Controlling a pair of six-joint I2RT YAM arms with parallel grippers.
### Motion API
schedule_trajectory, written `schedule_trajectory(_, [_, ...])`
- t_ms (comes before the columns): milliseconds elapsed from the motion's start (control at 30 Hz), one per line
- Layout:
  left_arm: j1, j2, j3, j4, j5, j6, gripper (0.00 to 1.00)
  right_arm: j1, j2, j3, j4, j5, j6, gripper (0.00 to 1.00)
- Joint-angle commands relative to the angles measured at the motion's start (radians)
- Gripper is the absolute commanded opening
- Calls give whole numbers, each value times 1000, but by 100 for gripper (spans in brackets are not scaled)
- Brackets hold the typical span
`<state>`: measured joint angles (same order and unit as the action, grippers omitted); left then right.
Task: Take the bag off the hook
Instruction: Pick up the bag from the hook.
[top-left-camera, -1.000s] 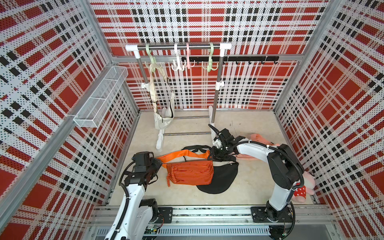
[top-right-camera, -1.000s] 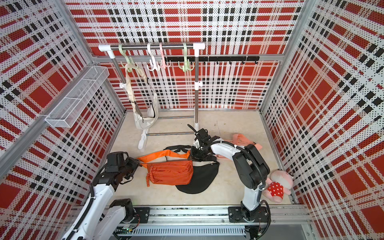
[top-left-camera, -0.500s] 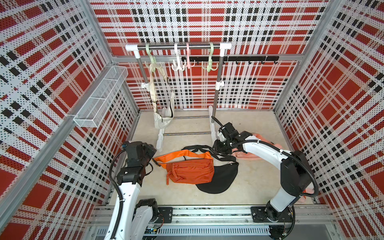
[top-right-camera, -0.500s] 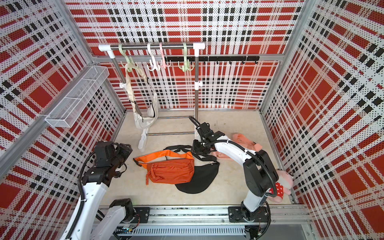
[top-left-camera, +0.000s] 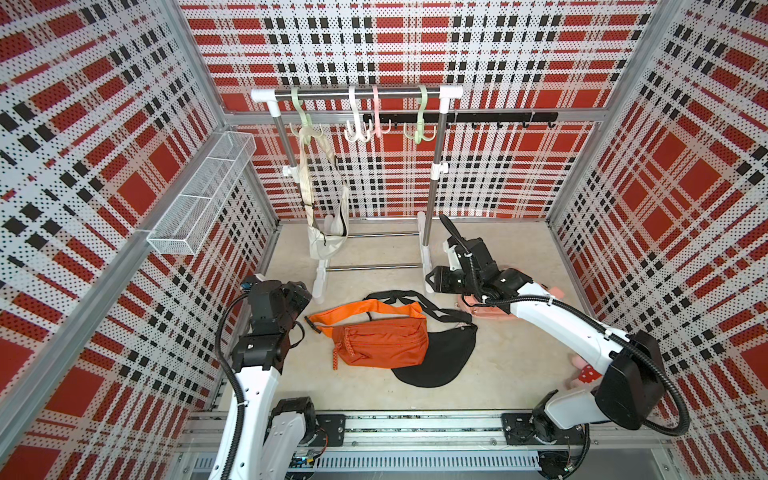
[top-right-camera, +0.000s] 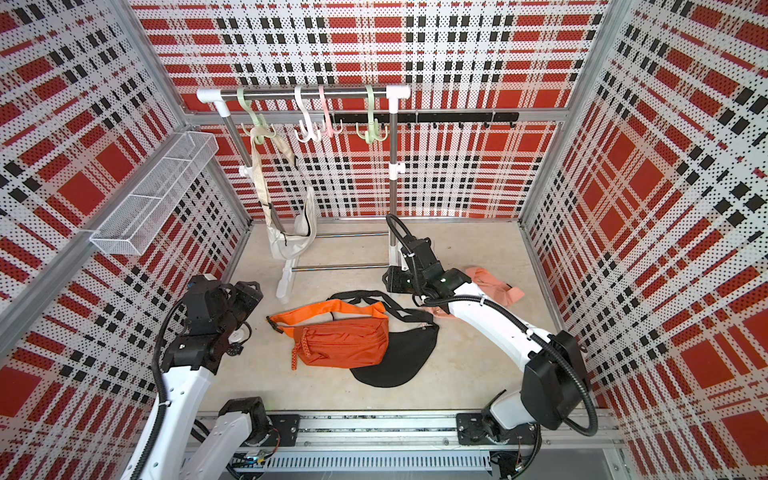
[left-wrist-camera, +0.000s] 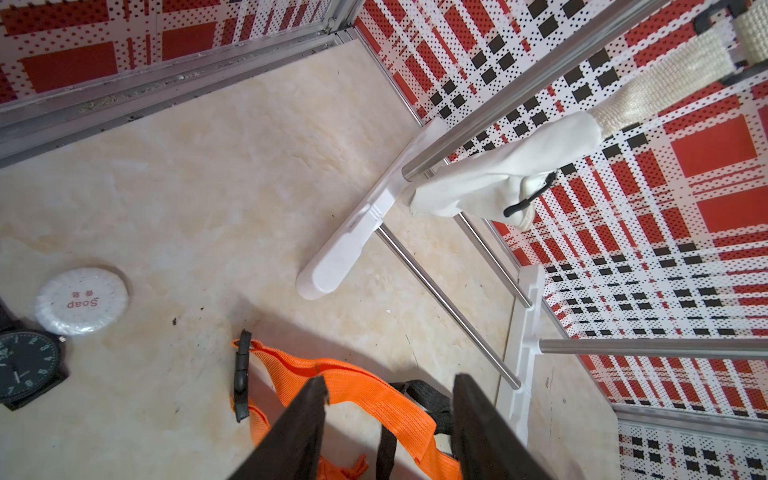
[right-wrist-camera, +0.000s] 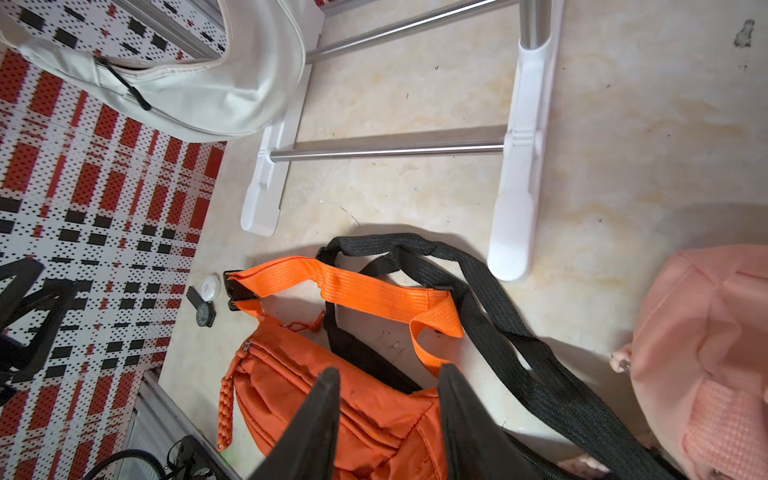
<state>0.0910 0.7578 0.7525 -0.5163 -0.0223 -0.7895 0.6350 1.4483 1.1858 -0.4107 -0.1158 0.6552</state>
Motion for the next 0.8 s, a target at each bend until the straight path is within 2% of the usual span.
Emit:
schedule_trajectory(0, [0,-2,51,28,4,59,52,8,-8,-12,72,12,-17,43])
schedule_trajectory(167, [-2,11,78,32,-22,99,52,8,19,7,55,1,-23,43])
schedule_trajectory(767, [-22,65,128,74,-67,206,51,8,-1,6,93,104,-56,43])
